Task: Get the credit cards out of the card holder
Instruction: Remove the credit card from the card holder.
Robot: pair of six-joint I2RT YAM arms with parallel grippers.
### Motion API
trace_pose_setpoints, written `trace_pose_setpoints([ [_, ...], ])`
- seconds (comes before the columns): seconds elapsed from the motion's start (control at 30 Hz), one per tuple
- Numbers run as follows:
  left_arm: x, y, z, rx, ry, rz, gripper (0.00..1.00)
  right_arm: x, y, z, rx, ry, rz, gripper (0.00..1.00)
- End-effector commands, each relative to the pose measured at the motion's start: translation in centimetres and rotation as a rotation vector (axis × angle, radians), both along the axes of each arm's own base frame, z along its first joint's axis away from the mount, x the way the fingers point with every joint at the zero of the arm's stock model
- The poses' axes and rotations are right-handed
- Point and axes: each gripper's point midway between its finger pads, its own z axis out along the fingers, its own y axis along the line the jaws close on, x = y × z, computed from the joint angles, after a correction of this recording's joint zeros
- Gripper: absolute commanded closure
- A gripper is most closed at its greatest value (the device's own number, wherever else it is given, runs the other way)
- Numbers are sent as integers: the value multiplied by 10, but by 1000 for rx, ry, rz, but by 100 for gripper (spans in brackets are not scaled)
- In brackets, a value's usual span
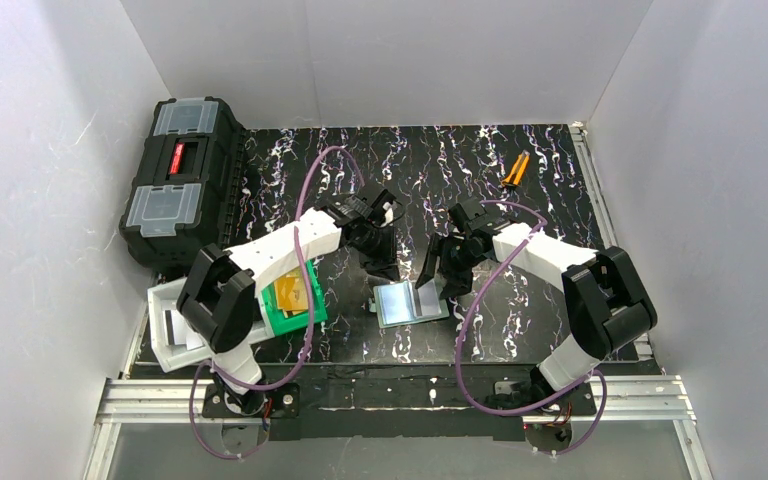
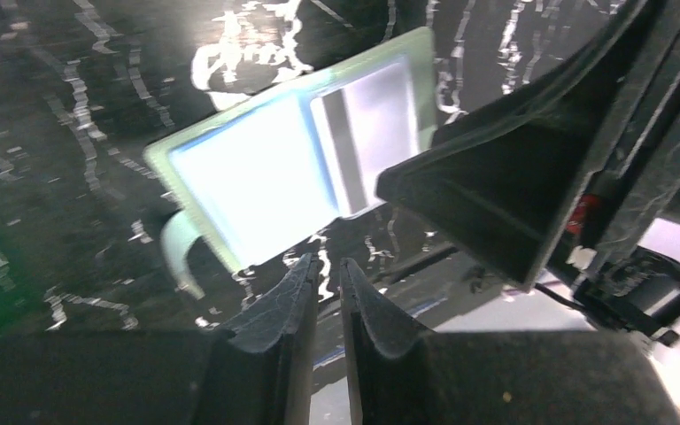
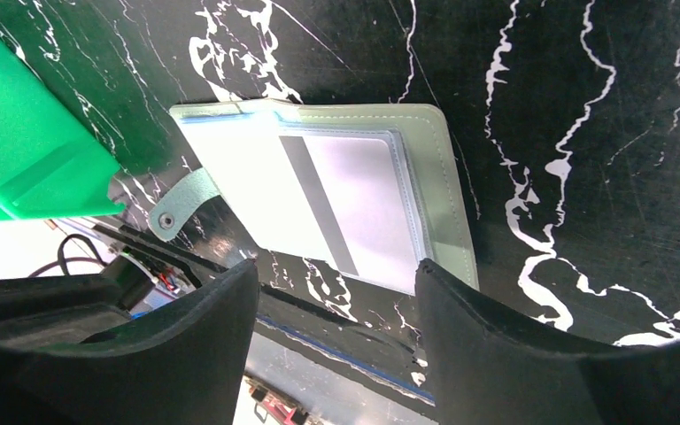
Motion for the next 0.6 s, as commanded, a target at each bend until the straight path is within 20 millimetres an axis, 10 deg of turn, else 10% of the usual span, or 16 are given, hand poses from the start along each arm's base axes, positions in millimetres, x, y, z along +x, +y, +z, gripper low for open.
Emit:
trace_pose_setpoints([
  [0.0, -10, -32, -9, -163, 113, 7, 85, 4, -1, 3, -23, -28, 26, 31],
  [0.57, -16, -38, -64, -172, 203, 37, 78, -5, -13, -32, -100, 26, 29, 67],
])
